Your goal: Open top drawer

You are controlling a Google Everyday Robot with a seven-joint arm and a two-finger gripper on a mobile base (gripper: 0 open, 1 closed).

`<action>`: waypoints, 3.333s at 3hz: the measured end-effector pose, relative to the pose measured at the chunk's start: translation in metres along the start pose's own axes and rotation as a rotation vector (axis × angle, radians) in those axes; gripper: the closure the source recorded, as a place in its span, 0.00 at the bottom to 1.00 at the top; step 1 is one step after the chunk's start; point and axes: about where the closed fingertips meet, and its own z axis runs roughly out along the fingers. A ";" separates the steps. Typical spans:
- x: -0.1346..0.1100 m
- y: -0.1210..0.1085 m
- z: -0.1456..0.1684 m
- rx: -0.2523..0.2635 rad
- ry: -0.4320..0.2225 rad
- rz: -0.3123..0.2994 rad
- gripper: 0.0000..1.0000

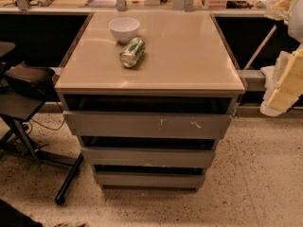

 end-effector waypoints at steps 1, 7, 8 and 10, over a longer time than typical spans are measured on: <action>0.000 0.000 0.000 0.000 0.000 0.000 0.00; -0.092 0.034 0.284 -0.067 -0.353 0.106 0.00; -0.089 0.040 0.284 -0.061 -0.318 0.101 0.00; -0.022 0.064 0.364 -0.035 -0.206 0.228 0.00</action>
Offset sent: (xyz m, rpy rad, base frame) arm 0.0162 0.0224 -0.0377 0.0844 0.0278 0.0783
